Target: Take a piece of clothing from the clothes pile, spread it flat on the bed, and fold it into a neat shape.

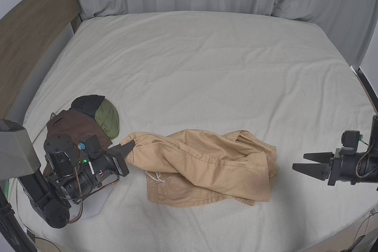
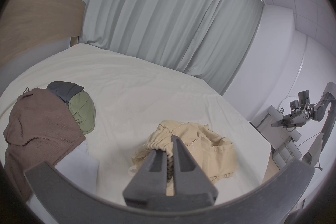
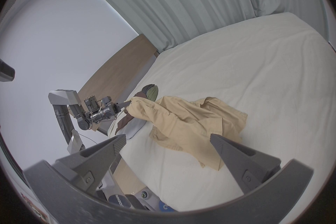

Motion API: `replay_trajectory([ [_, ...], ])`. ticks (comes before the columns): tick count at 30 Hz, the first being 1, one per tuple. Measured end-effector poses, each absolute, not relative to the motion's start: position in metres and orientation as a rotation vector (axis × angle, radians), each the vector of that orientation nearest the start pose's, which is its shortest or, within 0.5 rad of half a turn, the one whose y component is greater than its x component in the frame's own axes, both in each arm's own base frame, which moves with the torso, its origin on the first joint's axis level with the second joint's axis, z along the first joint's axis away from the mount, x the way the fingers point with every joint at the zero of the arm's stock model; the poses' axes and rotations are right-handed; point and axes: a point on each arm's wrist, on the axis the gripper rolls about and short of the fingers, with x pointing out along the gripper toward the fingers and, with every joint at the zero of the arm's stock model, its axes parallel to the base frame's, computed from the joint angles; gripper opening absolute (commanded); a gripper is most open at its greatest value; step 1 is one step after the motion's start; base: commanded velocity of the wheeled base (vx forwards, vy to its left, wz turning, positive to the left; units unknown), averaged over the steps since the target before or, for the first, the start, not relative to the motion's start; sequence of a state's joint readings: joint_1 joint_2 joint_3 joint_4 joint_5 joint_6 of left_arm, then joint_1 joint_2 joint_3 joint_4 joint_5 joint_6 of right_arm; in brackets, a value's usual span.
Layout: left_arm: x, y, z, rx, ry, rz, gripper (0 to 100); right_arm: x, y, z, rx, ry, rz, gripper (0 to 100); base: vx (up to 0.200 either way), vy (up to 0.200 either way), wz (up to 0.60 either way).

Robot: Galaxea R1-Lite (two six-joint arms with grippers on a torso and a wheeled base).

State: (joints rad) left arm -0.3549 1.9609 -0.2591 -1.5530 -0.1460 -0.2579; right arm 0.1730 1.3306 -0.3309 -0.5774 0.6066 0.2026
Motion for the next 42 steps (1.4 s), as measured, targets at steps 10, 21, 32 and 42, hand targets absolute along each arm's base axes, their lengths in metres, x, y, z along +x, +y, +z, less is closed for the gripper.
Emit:
replay_trajectory([
  [10,0.248,-0.094,0.077,-0.237,0.225,-0.470,0,0.193,0.047,0.125,0.395,0.566,0.688,100,0.000,0.000,0.00],
  [21,0.248,-0.089,0.071,-0.235,0.252,-0.449,0,0.221,0.049,0.101,0.440,0.569,0.664,100,0.000,0.000,0.00],
  [32,0.248,-0.088,0.069,-0.234,0.261,-0.444,0,0.240,0.052,0.071,0.513,0.604,0.632,100,0.000,0.000,0.00],
  [42,0.247,-0.088,0.069,-0.234,0.263,-0.443,0,0.254,0.053,0.044,0.554,0.628,0.606,100,0.000,0.000,0.00],
])
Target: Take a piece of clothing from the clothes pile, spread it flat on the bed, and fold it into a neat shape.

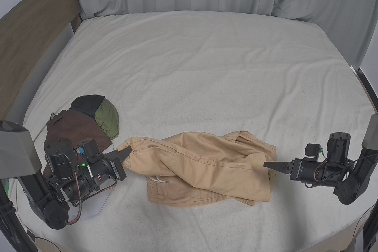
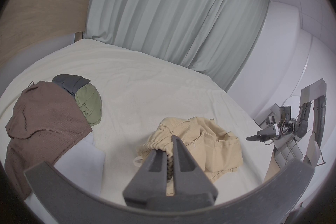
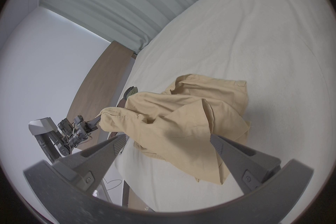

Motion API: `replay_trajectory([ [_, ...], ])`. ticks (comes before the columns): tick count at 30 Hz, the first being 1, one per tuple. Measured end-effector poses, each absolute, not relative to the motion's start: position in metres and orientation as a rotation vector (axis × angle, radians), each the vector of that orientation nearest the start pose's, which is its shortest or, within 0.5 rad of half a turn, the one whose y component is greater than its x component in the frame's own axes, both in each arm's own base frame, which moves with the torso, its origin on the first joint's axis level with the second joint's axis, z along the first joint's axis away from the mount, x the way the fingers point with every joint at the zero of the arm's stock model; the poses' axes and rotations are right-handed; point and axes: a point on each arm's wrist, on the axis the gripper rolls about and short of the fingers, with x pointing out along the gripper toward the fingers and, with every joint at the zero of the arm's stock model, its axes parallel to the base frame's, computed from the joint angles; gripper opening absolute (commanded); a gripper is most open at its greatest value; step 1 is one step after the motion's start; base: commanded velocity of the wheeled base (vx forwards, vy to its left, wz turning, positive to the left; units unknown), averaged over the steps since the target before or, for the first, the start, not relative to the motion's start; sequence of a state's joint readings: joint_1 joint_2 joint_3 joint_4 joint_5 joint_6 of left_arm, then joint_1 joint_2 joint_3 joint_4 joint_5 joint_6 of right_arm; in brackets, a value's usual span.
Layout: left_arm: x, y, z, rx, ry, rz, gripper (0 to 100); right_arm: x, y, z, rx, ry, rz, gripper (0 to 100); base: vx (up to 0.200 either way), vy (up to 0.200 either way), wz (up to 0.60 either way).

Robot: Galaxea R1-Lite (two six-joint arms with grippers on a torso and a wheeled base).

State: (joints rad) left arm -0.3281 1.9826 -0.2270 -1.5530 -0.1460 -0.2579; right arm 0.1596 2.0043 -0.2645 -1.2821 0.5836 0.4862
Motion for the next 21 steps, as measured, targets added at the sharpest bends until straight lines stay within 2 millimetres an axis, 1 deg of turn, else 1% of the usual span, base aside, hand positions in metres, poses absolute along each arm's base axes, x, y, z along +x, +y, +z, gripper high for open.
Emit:
replay_trajectory([
  [7,0.246,-0.087,0.067,-0.232,0.272,-0.442,0,0.264,0.056,0.029,0.606,0.606,0.597,100,0.000,0.000,0.00],
  [11,0.245,-0.087,0.067,-0.232,0.276,-0.441,0,0.269,0.057,0.017,0.611,0.601,0.597,100,0.000,0.000,0.00],
  [17,0.246,-0.087,0.067,-0.234,0.272,-0.441,0,0.272,0.059,-0.001,0.645,0.652,0.581,100,0.000,0.000,0.00],
  [21,0.246,-0.087,0.068,-0.234,0.272,-0.441,0,0.275,0.060,-0.004,0.660,0.657,0.579,100,0.000,0.000,0.00],
])
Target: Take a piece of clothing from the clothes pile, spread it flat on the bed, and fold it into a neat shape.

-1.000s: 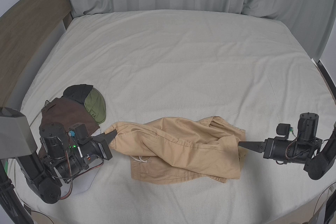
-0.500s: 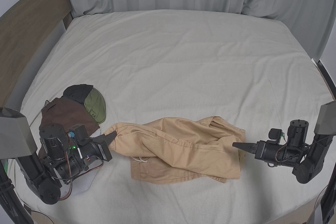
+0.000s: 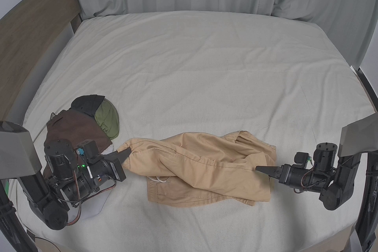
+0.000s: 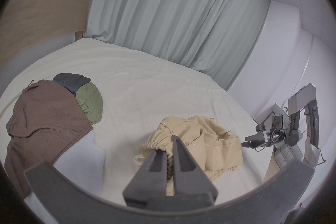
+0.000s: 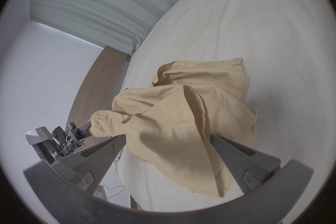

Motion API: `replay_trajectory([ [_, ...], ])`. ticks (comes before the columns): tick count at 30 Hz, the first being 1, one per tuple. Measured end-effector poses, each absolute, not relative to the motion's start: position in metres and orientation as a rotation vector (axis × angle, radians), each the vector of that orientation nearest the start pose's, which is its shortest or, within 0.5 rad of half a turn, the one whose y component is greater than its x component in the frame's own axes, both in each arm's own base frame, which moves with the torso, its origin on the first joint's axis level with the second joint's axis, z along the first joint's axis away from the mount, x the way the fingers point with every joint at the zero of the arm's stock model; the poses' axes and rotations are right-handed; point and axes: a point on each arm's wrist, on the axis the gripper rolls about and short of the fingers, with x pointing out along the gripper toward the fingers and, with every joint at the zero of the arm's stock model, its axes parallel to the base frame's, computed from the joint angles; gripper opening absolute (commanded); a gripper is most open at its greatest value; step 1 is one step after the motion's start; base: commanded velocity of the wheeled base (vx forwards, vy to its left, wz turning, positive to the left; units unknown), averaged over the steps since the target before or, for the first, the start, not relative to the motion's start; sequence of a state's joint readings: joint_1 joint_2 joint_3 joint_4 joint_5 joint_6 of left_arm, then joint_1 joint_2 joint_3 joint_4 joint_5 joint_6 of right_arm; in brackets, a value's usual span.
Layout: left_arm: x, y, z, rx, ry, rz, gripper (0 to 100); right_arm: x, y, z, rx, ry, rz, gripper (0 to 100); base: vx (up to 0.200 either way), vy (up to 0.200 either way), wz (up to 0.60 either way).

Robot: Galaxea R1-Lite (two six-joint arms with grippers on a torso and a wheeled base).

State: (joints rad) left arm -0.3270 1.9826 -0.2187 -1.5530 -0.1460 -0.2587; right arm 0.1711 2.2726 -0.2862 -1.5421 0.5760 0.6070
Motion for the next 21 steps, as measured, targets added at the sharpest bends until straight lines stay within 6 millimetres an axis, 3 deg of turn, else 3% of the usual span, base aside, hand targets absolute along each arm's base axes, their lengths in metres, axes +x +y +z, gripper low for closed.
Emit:
replay_trajectory([
  [10,0.2455,-0.0868,0.0676,-0.234,0.272,-0.441,0,0.2830,0.0628,-0.0047,0.685,0.649,0.582,100,0.000,0.000,0.00],
  [11,0.2455,-0.0867,0.0675,-0.234,0.272,-0.441,0,0.2831,0.0631,-0.0047,0.685,0.649,0.583,0,0.000,0.000,0.00],
  [21,0.2453,-0.0865,0.0671,-0.234,0.275,-0.440,0,0.2822,0.0648,-0.0060,0.684,0.657,0.589,0,0.000,0.000,0.00],
])
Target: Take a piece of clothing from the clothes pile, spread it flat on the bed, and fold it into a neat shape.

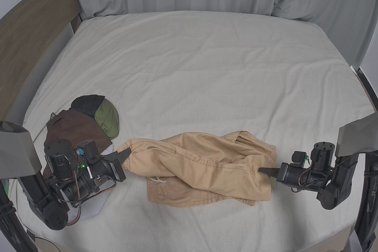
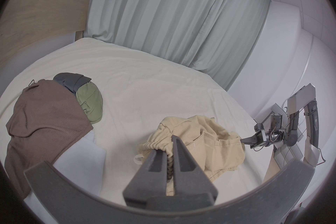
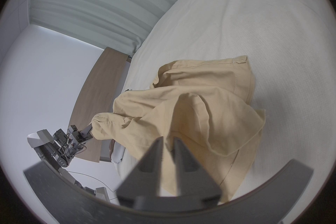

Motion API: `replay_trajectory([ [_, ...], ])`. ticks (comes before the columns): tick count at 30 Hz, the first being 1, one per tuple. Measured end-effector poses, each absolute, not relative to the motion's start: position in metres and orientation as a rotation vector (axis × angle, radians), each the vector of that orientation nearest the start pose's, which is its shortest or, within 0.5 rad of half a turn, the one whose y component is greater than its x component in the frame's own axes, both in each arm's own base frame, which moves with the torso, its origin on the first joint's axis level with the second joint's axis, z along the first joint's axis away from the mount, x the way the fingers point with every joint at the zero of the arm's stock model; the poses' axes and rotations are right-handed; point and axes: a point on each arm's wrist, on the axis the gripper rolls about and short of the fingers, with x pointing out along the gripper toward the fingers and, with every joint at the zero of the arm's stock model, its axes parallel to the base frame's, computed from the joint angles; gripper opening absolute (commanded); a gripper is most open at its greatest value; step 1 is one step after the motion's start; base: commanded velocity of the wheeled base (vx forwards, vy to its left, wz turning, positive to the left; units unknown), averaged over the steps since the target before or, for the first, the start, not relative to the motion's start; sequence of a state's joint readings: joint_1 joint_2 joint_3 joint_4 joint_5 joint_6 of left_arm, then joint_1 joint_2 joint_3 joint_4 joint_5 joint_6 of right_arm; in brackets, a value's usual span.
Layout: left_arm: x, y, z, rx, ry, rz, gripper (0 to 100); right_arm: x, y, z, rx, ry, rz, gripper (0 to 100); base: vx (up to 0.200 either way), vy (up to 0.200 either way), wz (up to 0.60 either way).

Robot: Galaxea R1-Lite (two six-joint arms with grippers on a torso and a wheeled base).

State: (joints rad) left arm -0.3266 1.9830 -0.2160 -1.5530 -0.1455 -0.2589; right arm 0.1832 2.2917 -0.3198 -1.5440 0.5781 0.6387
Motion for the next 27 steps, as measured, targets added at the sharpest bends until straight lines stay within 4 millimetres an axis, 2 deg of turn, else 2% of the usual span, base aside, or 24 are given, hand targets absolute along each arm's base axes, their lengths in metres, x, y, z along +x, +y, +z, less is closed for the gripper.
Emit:
replay_trajectory([
  [8,0.247,-0.086,0.065,-0.234,0.279,-0.434,0,0.274,0.059,-0.001,0.691,0.663,0.590,0,0.000,0.000,0.00],
  [20,0.250,-0.081,0.064,-0.237,0.281,-0.411,0,0.247,0.044,0.025,0.701,0.668,0.734,0,0.000,0.000,0.00],
  [27,0.250,-0.080,0.062,-0.236,0.290,-0.407,0,0.244,0.040,0.030,0.680,0.642,0.740,0,0.000,0.000,0.00],
])
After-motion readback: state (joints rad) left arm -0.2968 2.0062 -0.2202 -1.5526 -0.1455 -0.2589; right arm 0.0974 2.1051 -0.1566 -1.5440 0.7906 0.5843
